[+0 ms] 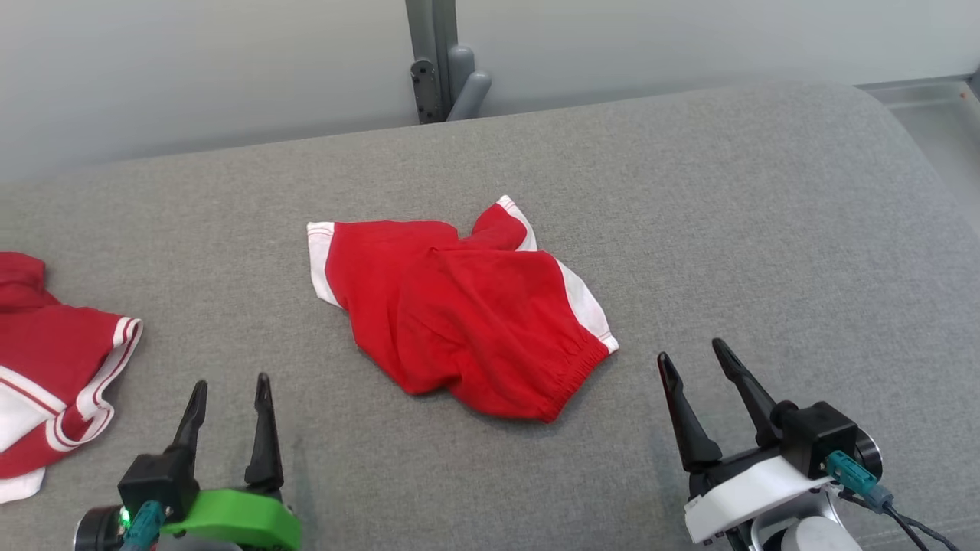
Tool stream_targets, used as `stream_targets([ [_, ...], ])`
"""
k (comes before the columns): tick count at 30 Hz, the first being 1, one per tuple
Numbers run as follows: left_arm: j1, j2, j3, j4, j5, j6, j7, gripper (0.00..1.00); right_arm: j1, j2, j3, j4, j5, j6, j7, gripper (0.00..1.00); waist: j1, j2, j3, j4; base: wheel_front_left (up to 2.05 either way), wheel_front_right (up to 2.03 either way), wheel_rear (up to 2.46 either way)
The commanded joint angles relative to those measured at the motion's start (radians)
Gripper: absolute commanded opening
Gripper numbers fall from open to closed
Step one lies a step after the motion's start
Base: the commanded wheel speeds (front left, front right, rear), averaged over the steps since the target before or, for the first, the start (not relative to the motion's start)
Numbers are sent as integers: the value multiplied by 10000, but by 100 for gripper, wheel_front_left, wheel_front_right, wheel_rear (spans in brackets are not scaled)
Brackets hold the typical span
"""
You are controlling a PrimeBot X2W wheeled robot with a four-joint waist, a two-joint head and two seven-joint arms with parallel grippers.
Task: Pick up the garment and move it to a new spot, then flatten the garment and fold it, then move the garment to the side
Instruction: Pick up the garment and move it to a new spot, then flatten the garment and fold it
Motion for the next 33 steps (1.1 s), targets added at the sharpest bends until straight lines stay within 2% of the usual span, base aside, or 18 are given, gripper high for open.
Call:
stream_targets([
  [1,405,-101,247,-96,168,-90,-7,100,214,-26,-4,47,48,-8,-30,100,0,99,-480,408,0,0,0],
  [6,1434,-487,991,-391,604,-495,-7,100,453,-37,-52,56,97,-8,-30,100,0,99,-721,630,0,0,0],
  [13,2322,-885,1445,-515,1155,-1010,-6,100,602,-42,17,115,167,-8,-30,100,0,99,-691,743,0,0,0],
  [19,1928,-999,1384,-650,1357,-1222,-7,100,433,-91,242,358,388,-9,-29,100,0,99,-259,1053,0,0,0],
  [27,1331,-1039,890,-641,1069,-1421,-8,100,-425,-78,1051,1551,1677,-9,-30,100,0,99,377,1757,0,0,0],
  [33,1134,-1039,650,-683,1049,-1491,-9,100,-877,3,938,2337,2414,-9,-30,100,0,99,688,2171,0,0,0],
])
